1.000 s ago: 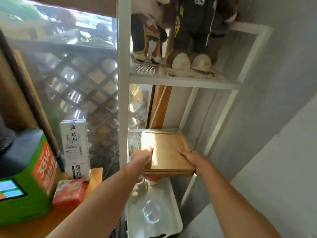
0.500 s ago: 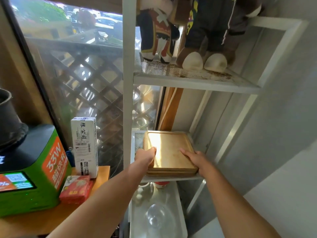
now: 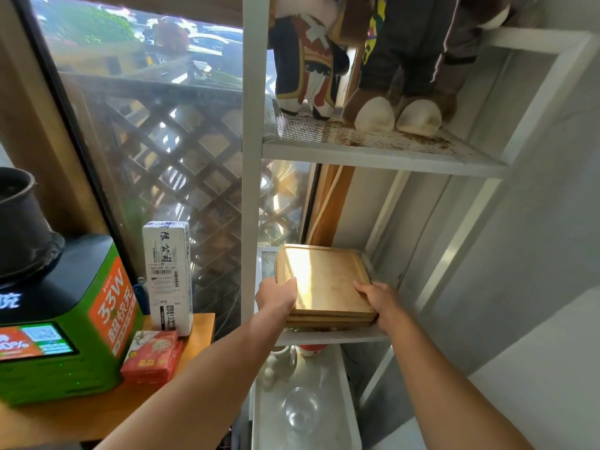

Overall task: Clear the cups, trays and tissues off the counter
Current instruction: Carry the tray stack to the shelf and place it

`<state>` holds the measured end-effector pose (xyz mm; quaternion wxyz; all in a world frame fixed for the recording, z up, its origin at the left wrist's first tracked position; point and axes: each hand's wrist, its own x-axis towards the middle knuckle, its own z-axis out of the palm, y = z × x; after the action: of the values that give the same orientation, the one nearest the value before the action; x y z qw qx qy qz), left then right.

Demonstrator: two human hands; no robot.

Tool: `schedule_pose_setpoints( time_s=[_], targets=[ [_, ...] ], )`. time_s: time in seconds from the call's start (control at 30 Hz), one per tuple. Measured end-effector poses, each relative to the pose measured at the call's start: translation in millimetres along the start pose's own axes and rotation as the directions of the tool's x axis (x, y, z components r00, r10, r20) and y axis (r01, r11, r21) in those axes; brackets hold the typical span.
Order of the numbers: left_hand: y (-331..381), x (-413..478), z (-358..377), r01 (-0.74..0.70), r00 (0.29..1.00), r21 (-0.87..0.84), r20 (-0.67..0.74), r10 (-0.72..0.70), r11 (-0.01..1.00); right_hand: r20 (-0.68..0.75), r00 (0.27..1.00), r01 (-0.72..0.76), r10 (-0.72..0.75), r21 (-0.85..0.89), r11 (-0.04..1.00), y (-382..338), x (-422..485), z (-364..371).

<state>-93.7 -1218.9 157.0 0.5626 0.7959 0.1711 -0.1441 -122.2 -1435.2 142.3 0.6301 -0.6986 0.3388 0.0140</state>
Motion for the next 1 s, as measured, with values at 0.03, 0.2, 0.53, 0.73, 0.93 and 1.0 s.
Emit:
schedule_pose_setpoints(
  time_s=[0.03,0.2,0.53,0.73,0.93,1.0],
  targets=[
    [-1.8,-0.6,0.5,-0.019,1.0,0.0,-0.024,0.019,1.0,-0.011,1.0,0.016,-0.016,0.006,1.0,0.7,1.2,1.6],
    [-6.6,-4.8,4.2,-0.073,0.991,0.001,-0.112,0.072,0.997,-0.036,0.998,0.055,-0.056,-0.015,0.998,8.3,5.9,6.7],
    [-12.2,-13.9,14.9,-0.089,0.978,-0.054,-0.192,0.078,0.995,-0.058,0.995,0.083,-0.08,0.055,0.995,19.7,5.4,-0.4],
    [-15.1,-15.4,15.4,-0.112,0.97,-0.085,-0.225,0.091,0.99,-0.118,0.983,0.147,-0.14,0.047,0.988,24.3,2.1,2.8],
    [-16.7,-12.5,7.3,-0.15,0.972,0.02,-0.178,0.151,0.988,-0.219,0.941,0.223,-0.258,-0.17,0.96,14.3,-13.2,19.5],
    [-13.6,-14.3,3.2,-0.151,0.977,0.129,-0.13,0.167,0.98,-0.226,0.935,0.213,-0.272,-0.254,0.944,10.5,-18.5,23.9]
  ],
)
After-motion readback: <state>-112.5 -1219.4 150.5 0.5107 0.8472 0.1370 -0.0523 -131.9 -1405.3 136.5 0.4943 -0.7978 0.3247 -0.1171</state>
